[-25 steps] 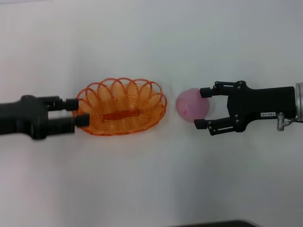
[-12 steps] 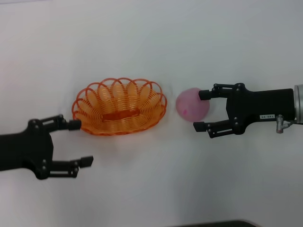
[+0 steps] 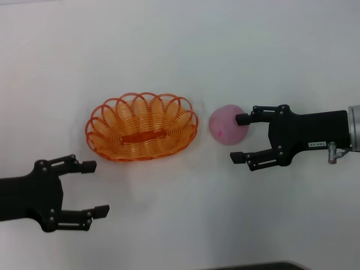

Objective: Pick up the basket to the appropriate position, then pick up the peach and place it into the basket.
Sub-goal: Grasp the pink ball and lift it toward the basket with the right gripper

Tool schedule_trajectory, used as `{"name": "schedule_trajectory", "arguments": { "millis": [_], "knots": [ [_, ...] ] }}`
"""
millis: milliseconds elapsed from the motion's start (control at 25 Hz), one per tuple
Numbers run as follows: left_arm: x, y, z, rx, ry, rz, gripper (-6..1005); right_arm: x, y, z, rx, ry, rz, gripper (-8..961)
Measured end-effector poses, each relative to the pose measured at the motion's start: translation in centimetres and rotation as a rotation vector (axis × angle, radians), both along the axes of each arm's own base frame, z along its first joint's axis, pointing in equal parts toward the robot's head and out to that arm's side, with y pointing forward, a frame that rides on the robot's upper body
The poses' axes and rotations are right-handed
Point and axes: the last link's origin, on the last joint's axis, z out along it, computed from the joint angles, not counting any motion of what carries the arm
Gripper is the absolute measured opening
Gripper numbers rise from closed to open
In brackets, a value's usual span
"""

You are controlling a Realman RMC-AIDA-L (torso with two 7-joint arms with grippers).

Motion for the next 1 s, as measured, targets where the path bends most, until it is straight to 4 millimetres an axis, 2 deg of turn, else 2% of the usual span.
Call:
{"name": "schedule_trajectory", "arguments": {
  "millis": [360, 480, 680, 1000],
  "knots": [
    [-0.5, -0.4, -0.5, -0.007, 0.014, 0.004, 900, -0.1, 0.0, 0.0, -0.004, 0.003, 0.0, 913],
    [-0.5, -0.5, -0.5, -0.011, 0.01, 0.002, 900, -0.3, 0.2, 0.2, -0.017, 0.032, -0.055, 913],
    [-0.4, -0.6, -0.5, -0.014, 0.007, 0.0, 899, -1.1, 1.2, 0.9, -0.114, 0.056, -0.245, 913],
    [-0.3, -0.9, -0.5, -0.014, 0.001, -0.051, 900, -3.2, 4.0, 3.3, -0.256, 0.026, -0.581, 913]
  ]
}}
